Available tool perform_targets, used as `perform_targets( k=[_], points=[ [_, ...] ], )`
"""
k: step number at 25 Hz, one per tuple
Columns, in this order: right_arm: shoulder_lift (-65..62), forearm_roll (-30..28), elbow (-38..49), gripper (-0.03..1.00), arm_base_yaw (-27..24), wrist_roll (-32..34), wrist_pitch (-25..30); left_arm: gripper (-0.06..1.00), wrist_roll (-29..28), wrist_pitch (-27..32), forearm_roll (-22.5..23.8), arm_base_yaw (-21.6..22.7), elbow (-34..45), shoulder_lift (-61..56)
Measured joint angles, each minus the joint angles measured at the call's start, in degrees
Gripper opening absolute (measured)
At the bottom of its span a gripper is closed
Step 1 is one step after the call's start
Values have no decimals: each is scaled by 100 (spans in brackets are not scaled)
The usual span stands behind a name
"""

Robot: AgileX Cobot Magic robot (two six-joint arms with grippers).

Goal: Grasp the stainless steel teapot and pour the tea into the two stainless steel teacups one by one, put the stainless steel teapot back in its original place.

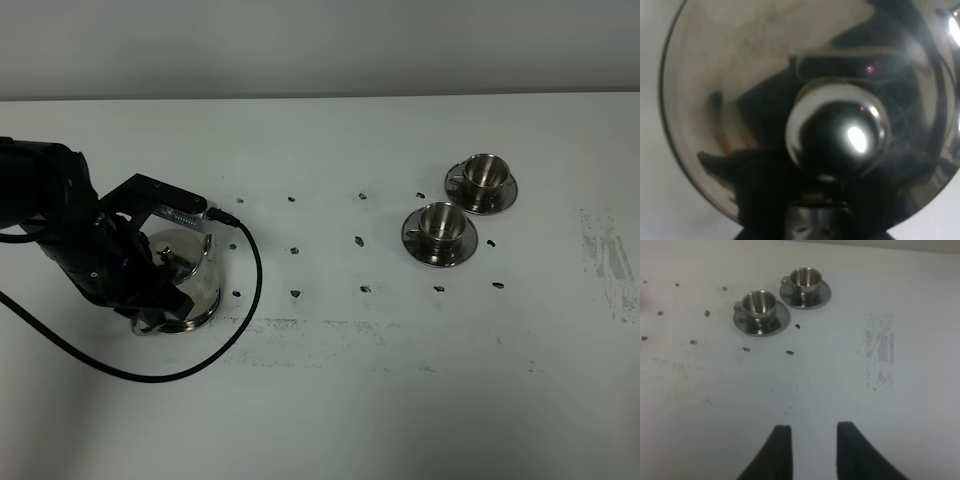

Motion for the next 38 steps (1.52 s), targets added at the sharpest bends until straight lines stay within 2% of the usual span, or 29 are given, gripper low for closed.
perform_targets(
  k=[9, 17, 22, 31, 38],
  points=[
    [0, 0, 0, 24, 0, 0, 0, 18, 118, -34, 5, 0, 7, -80],
    [0, 0, 0, 24, 0, 0, 0, 18, 175, 309, 42, 5, 7, -1013],
    [0, 0, 0, 24, 0, 0, 0, 18, 205, 533, 180, 5, -217, -961],
    [0, 0, 0, 24, 0, 0, 0, 18, 933, 1082, 326, -401, -2278, 205],
    [0, 0, 0, 24, 0, 0, 0, 18, 1318, 1474, 343, -810, -4472, 1572]
  ],
)
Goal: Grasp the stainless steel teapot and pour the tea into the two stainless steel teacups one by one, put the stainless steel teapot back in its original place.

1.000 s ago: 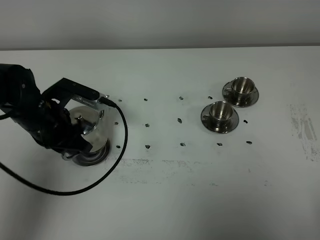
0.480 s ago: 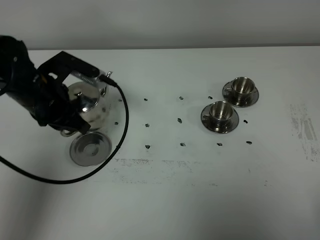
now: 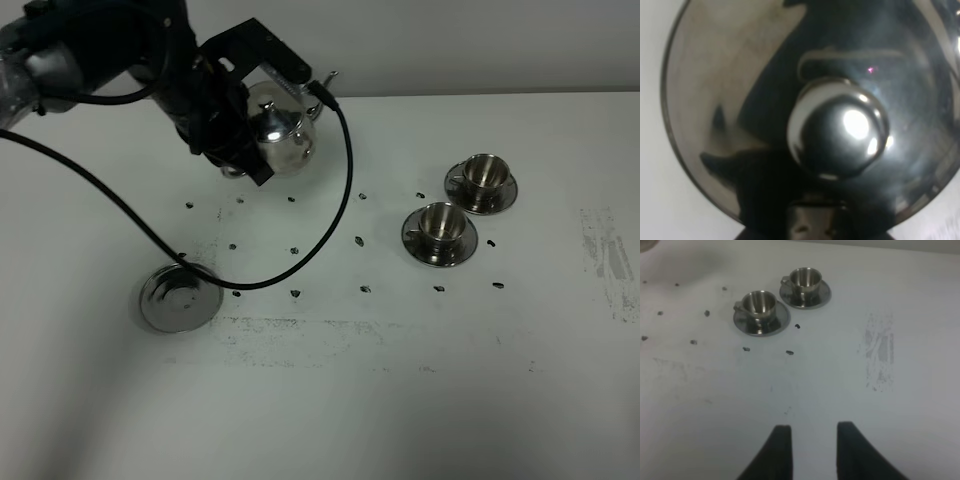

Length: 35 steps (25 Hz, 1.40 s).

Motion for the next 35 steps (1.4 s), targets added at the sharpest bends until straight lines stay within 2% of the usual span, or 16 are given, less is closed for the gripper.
perform_targets(
  k=[3, 8, 13, 17, 22, 30, 35],
  points=[
    [0, 0, 0, 24, 0, 0, 0, 18, 252, 177, 0, -122, -772, 539],
    [0, 0, 0, 24, 0, 0, 0, 18, 602, 204, 12, -272, -1600, 1203],
    [0, 0, 0, 24, 0, -5, 0, 18, 847, 29, 70, -449, -1769, 1446],
    [0, 0, 0, 24, 0, -5, 0, 18, 892, -165, 325, -556, -1773, 1523],
    [0, 0, 0, 24, 0, -5, 0, 18, 1045, -294, 435, -562, -1857, 1535],
    [0, 0, 0, 24, 0, 1, 0, 18, 1283, -305, 455, -589, -2610, 1920],
    [0, 0, 0, 24, 0, 1, 0, 18, 1538, -202, 460, -776, -3126, 2257]
  ],
)
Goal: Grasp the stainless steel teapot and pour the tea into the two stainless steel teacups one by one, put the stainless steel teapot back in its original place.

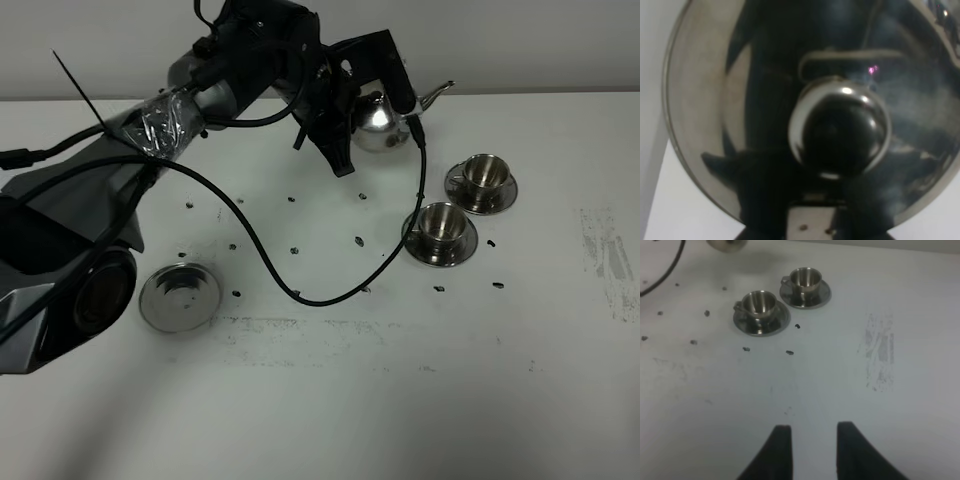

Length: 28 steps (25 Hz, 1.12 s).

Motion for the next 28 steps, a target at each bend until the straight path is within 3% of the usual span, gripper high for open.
perform_targets(
  k=[5, 10, 23, 28],
  points=[
    [0, 0, 0, 24, 0, 0, 0, 18, 190, -71, 120, -177, -138, 134],
    [0, 0, 0, 24, 0, 0, 0, 18, 231, -236, 795, -323, -142, 254],
    [0, 0, 0, 24, 0, 0, 0, 18, 316, -648, 1847, -484, -145, 411],
    [0, 3, 0, 24, 0, 0, 0, 18, 911, -650, 1968, -484, -149, 481]
  ],
)
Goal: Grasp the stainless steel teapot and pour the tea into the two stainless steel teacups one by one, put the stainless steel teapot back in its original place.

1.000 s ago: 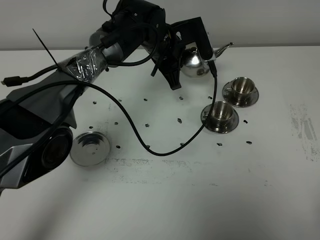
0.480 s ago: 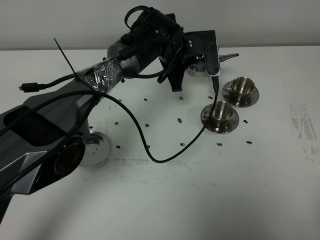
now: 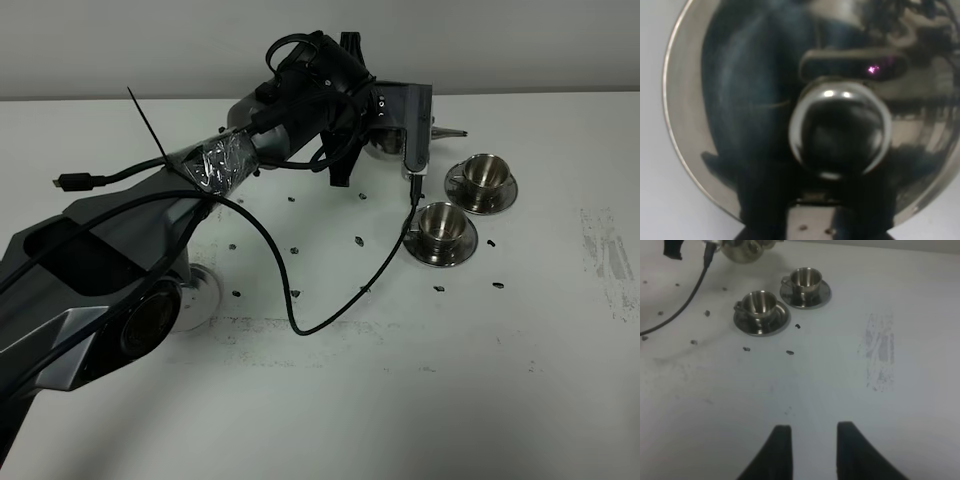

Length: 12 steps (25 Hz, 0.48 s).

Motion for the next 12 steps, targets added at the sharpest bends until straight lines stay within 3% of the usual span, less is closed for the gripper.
perform_targets(
  k=[4, 12],
  points=[
    [0, 0, 0, 24, 0, 0, 0, 18, 335, -106, 6, 0, 0, 4],
    [0, 0, 0, 24, 0, 0, 0, 18, 398, -324, 252, -55, 0, 4]
  ],
)
